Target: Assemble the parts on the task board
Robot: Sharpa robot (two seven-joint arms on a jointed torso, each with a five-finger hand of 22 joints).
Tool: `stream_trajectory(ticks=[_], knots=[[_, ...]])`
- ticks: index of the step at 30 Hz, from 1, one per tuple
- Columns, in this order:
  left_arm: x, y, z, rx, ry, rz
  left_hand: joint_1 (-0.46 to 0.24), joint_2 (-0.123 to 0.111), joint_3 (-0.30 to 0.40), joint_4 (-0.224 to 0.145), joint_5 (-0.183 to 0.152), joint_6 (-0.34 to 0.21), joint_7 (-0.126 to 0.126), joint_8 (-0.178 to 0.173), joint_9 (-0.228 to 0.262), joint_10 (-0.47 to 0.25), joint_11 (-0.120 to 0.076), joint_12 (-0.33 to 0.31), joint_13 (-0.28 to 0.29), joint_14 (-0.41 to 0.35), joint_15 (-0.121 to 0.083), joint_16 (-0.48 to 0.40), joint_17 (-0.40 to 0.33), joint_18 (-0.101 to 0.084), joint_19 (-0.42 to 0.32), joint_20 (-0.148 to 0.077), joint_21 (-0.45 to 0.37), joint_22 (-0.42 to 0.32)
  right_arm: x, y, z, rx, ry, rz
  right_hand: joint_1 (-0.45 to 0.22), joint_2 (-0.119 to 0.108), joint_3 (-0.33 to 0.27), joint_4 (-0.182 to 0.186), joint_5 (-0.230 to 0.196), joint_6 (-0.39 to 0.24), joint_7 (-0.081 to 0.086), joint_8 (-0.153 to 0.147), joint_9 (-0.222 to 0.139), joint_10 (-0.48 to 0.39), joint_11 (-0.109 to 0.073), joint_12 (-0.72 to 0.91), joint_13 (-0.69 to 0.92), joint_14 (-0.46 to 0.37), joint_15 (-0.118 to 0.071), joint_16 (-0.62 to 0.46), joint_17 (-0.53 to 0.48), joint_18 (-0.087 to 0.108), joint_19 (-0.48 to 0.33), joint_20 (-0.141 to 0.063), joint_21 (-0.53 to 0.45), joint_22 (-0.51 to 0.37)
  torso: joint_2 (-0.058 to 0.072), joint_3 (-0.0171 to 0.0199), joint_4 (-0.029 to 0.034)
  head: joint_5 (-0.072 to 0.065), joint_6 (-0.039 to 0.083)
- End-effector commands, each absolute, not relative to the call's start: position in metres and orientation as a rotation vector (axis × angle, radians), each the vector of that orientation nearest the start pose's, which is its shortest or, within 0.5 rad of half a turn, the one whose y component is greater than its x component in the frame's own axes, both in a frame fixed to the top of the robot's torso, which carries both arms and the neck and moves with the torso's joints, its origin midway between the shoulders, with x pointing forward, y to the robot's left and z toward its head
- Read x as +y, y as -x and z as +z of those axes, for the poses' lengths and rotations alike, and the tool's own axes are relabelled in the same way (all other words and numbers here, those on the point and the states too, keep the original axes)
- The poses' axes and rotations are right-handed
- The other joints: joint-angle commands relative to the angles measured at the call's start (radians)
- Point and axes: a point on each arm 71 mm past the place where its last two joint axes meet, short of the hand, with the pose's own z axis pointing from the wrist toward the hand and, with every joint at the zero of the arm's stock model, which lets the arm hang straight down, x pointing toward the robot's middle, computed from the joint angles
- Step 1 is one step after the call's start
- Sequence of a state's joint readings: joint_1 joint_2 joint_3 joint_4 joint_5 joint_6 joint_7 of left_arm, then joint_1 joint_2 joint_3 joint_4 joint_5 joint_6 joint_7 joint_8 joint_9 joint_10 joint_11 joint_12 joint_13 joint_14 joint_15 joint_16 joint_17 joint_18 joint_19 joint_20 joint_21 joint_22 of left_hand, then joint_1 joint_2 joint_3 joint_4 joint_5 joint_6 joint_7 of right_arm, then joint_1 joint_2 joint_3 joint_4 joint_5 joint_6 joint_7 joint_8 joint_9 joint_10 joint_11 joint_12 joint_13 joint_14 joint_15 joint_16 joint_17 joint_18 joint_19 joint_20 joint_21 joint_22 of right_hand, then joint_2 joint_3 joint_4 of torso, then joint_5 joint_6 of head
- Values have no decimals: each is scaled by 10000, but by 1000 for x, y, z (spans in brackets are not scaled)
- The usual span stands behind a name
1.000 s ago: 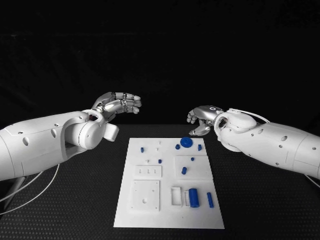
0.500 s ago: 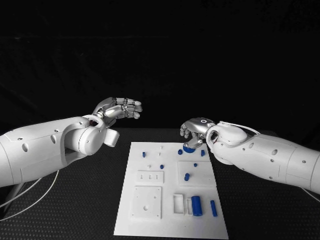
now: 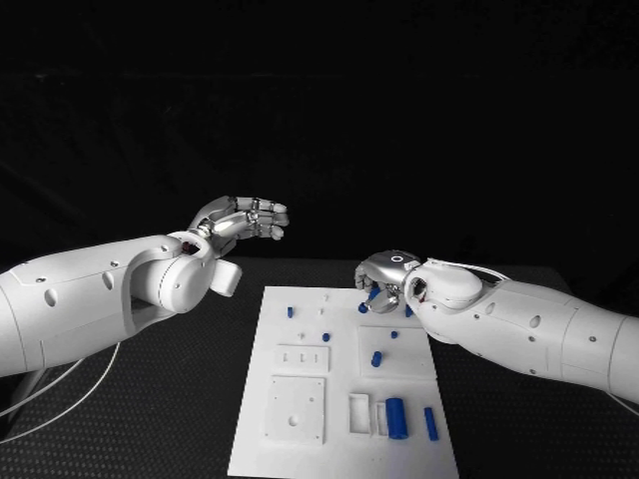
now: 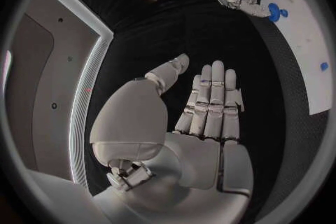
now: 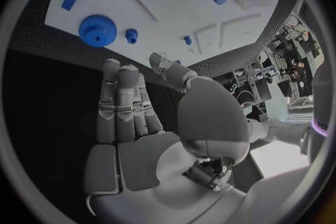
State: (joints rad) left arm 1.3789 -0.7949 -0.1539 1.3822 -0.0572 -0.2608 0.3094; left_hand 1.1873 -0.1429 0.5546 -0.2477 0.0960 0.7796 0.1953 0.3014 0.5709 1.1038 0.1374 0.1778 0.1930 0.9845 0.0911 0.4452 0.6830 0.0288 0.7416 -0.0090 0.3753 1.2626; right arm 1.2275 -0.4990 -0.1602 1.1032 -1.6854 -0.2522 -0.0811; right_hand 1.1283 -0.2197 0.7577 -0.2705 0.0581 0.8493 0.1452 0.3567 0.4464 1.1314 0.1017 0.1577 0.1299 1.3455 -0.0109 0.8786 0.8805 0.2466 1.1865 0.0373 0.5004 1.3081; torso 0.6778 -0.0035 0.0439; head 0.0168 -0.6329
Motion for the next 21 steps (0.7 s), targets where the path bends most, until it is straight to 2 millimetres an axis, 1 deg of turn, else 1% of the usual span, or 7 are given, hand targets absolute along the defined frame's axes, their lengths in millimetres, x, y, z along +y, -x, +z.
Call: stream_trajectory(ticks=[1, 4, 8, 12, 15, 19, 21], knots=[[223, -529, -136, 14787, 9445, -14471, -102, 31, 55, -4, -50, -64, 1, -43, 14, -68, -5, -28, -3, -38, -6, -39, 5, -117, -61, -11, 17, 14, -138, -539, -237, 16908, 5346, 3863, -36, 81, 15, -79, 3, 45, -1, -42, -18, -28, -10, 40, 4, 35, -11, 64, 12, 152, 79, -1, 57, 247, 82, -26, 43, -31, -34], [223, -528, -135, 14788, 9396, -14502, -103, 29, 56, -4, -50, -66, 2, -44, 15, -69, -4, -29, -3, -37, -6, -39, 5, -116, -61, -11, 17, 14, -136, -539, -239, 16896, 5434, 3795, -32, 76, 40, -89, 0, 38, -2, -64, -28, -62, -5, 22, -2, 27, -6, 109, 17, 152, 79, -11, 93, 246, 130, -41, 67, -42, -27], [222, -528, -132, 14780, 9347, -14554, -107, 27, 58, -2, -51, -68, 3, -46, 17, -71, -3, -32, -1, -36, -6, -39, 6, -116, -61, -10, 18, 16, -136, -539, -243, 16891, 5545, 3612, -49, 52, 60, -88, -12, 16, -3, -98, -43, -109, 2, -4, -12, 16, 1, 158, 18, 152, 77, -17, 134, 243, 190, -52, 109, -60, -24], [221, -526, -131, 14789, 9315, -14602, -109, 26, 59, -1, -52, -69, 4, -47, 19, -72, -2, -34, 0, -36, -6, -40, 7, -115, -61, -10, 19, 17, -140, -542, -246, 16815, 5519, 3378, -50, 11, 119, -87, -31, -37, -6, -160, -70, -243, 25, -79, -53, -16, 22, 224, 4, 152, 50, -22, 190, 236, 240, -53, 139, -72, -20], [220, -526, -130, 14794, 9274, -14638, -111, 25, 60, 0, -52, -70, 4, -48, 21, -73, -1, -35, 0, -35, -6, -40, 7, -115, -61, -9, 19, 18, -143, -543, -246, 16699, 5397, 3317, -50, -26, 169, -72, -46, -69, -2, -197, -86, -334, 48, -133, -94, -36, 44, 261, -12, 152, 32, -22, 224, 233, 286, -60, 165, -87, 8], [219, -526, -130, 14817, 9253, -14649, -115, 24, 61, 2, -53, -71, 5, -49, 22, -75, 0, -37, 1, -35, -6, -41, 8, -115, -61, -9, 20, 19, -144, -543, -245, 16663, 5340, 3271, -48, -77, 243, -45, -58, -148, -1, -261, -117, -471, 65, -211, -159, -56, 62, 310, -35, 152, 16, -22, 267, 228, 319, -71, 175, -89, 30], [219, -526, -130, 14824, 9252, -14650, -122, 19, 60, 4, -55, -75, 7, -52, 24, -78, 2, -40, 2, -35, -5, -42, 8, -115, -62, -8, 20, 21, -144, -543, -245, 16660, 5330, 3260, -48, -91, 266, -34, -62, -157, -2, -270, -123, -512, 76, -235, -183, -63, 71, 325, -44, 152, 11, -23, 280, 227, 333, -86, 183, -111, 40]])
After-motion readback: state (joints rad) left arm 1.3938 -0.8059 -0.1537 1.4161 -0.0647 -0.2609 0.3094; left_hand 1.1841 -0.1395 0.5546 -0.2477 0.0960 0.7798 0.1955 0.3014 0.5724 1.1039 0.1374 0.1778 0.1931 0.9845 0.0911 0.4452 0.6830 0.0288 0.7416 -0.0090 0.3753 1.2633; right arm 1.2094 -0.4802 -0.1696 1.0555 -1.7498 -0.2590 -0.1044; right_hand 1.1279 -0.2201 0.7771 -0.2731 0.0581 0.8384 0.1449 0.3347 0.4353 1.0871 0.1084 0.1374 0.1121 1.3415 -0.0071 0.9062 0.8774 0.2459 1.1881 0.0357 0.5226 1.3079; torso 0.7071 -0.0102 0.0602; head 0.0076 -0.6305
